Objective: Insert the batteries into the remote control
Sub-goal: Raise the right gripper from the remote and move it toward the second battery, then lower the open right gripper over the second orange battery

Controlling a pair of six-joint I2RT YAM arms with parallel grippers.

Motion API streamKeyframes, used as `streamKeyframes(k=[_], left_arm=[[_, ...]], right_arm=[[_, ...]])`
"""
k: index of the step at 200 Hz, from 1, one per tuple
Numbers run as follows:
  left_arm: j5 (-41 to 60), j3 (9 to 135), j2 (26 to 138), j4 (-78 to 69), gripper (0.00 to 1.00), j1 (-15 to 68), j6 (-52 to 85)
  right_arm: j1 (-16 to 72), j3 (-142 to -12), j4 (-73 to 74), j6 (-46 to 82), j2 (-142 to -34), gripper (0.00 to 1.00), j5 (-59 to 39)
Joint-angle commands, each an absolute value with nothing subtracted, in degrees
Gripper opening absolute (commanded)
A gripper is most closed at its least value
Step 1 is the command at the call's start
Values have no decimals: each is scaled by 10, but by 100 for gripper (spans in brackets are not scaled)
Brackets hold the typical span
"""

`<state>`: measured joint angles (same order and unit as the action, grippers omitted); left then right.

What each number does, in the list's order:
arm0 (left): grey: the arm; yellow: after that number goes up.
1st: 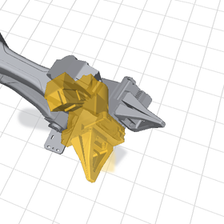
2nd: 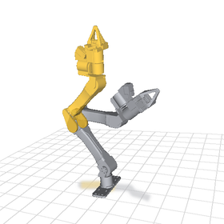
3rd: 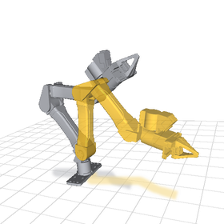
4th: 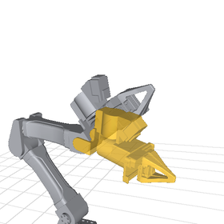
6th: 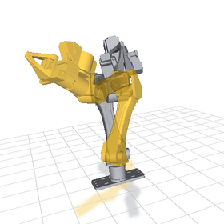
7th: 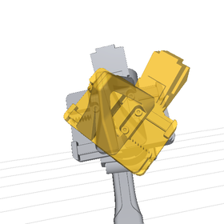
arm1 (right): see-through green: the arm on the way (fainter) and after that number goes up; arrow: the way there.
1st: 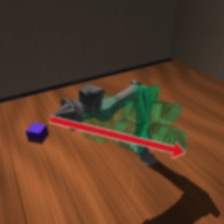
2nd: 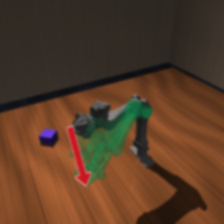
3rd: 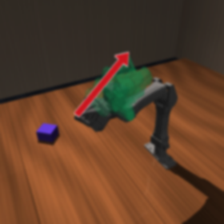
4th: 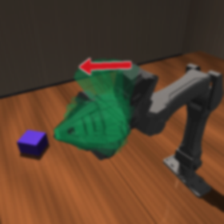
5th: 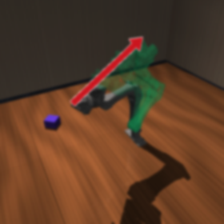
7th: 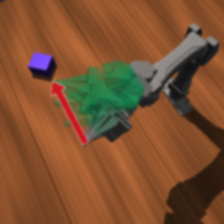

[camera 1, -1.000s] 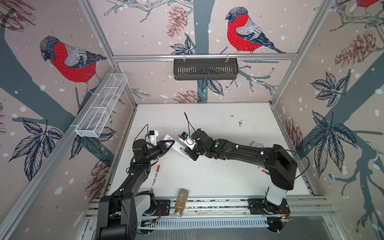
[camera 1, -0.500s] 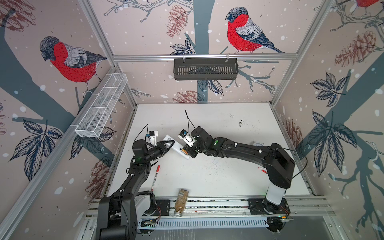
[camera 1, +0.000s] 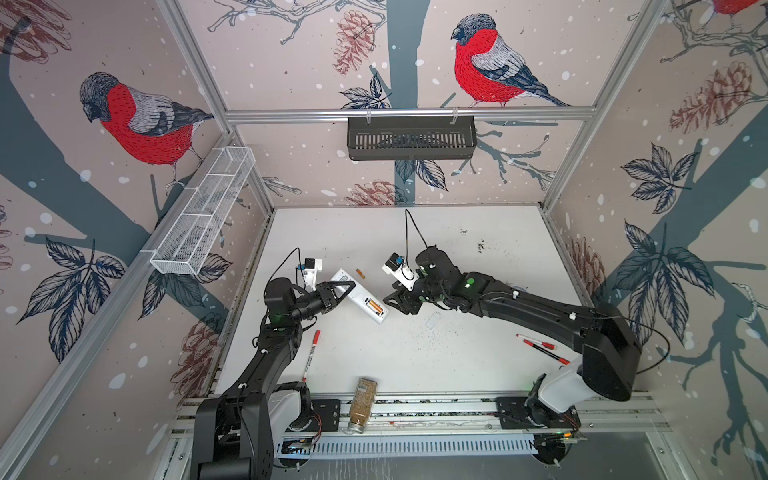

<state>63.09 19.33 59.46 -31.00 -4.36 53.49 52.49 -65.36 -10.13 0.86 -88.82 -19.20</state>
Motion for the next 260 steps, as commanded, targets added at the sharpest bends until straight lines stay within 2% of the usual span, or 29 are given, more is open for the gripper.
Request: streamKeyframes(k=[1, 60, 90, 109, 138, 157, 182, 260], left_arm=[[648, 196, 588, -350, 0, -35, 527], [651, 202, 578, -336, 0, -25, 519], [626, 232, 574, -225, 0, -25, 449], [567, 264, 573, -107, 0, -33, 377], [401, 317, 559, 54, 0, -41, 289], [307, 345, 540, 110, 0, -42, 260], [240, 367, 511, 145, 0, -42, 228], [216, 389, 486, 187, 0, -43, 199]], right_arm=[[528, -659, -124, -10, -892, 60, -236], [539, -679, -125, -4, -943, 61, -187], [531, -690, -128, -3, -948, 61, -179], [525, -693, -115, -2, -940, 63, -199], [511, -716, -101, 5, -961, 67, -213], [500, -749, -101, 20, -1008, 67, -198], [497, -818, -120, 28, -1087, 67, -150], [490, -1093, -214, 10, -1327, 66, -70]])
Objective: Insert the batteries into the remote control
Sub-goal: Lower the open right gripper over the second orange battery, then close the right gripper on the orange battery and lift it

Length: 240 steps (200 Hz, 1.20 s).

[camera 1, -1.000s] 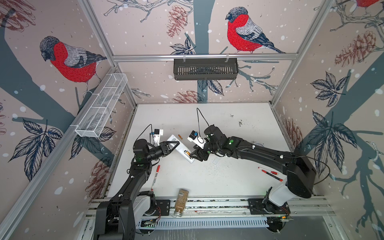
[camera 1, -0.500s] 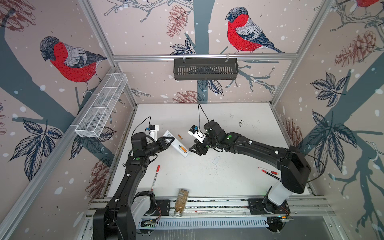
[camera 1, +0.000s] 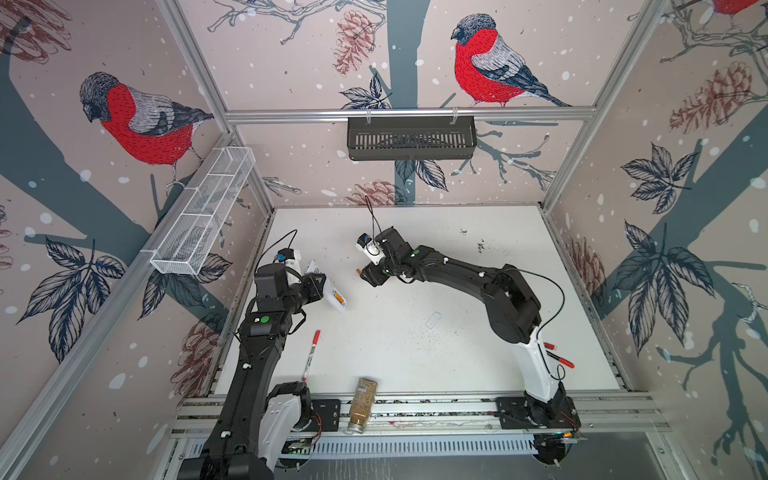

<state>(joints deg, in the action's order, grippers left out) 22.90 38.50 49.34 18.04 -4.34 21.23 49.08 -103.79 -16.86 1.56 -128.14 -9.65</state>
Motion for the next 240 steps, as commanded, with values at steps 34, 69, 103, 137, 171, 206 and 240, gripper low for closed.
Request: streamKeyframes(k=[34, 69, 103, 137, 171, 206, 240], left_arm=[[223, 383, 483, 178, 0, -44, 200], [228, 378, 485, 170, 0, -44, 199], [231, 376, 487, 166, 0, -44, 199], [230, 374, 486, 163, 0, -44, 199], [230, 374, 486, 162, 0, -43, 199], [231, 373, 483, 161, 0, -44, 199], [231, 373, 483, 161, 0, -43, 199]], right_arm=[[483, -1182, -241, 18, -1397, 64, -68], [479, -1207, -227, 13, -1429, 61, -85], [475, -1241, -239, 13, -1461, 57, -95], [476, -1262, -241, 13, -1478, 56, -105], [478, -1272, -242, 12, -1491, 50, -93], [489, -1304, -263, -1, -1515, 43, -60], [499, -1316, -280, -13, -1525, 34, -23]])
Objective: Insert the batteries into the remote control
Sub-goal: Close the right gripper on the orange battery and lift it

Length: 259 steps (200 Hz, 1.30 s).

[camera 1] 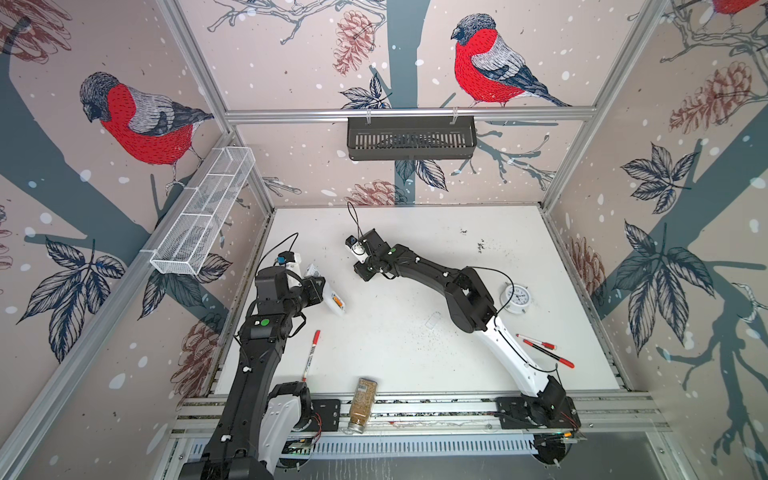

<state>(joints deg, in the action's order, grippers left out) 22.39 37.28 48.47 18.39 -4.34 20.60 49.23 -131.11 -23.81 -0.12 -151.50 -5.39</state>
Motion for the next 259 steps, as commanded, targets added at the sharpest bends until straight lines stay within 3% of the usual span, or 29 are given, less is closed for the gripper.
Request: streamKeyframes(k=[1, 28, 120, 182, 207, 259], left_arm=[[231, 373, 482, 162, 0, -44, 199], [231, 372, 481, 161, 0, -44, 199], [232, 372, 478, 158, 0, -43, 202], [252, 368, 484, 150, 0, -43, 206], [271, 364, 488, 139, 0, -44, 208], [302, 359, 497, 124, 0, -40, 212]], right_arm=[[500, -1316, -281, -13, -1525, 34, -22], [508, -1315, -296, -27, -1524, 28, 9], [508, -1279, -328, -39, -1496, 27, 45], [511, -1278, -335, -45, -1486, 12, 32], [509, -1275, -332, -42, -1469, 11, 31], [495, -1096, -208, -35, -1327, 11, -32]])
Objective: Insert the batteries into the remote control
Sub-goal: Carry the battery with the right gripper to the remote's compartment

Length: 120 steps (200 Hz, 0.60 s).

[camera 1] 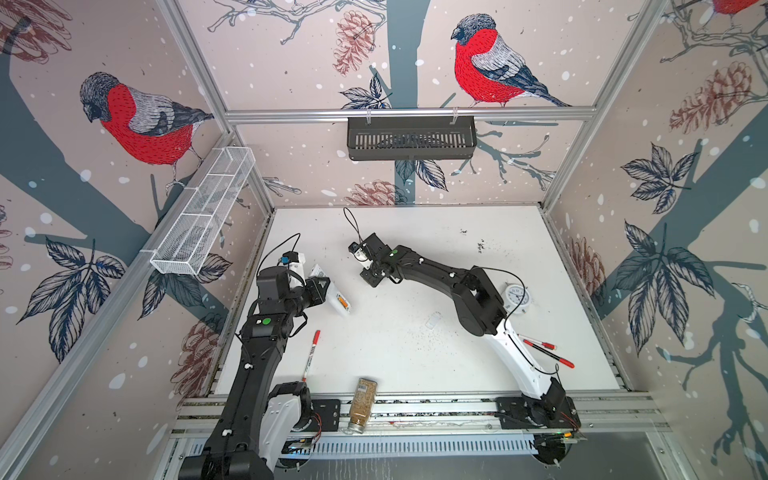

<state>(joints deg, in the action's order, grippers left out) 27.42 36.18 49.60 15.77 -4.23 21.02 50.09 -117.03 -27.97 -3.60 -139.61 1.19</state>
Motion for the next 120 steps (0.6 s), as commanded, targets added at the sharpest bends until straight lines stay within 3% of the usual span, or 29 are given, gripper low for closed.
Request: streamKeyframes(k=[1, 120], left_arm=[[302, 359, 497, 124, 0, -40, 213], [361, 292, 524, -43, 0, 4, 336]], right_arm=[[494, -1087, -201, -35, -1319, 11, -35], [454, -649, 86, 72, -952, 11, -250]])
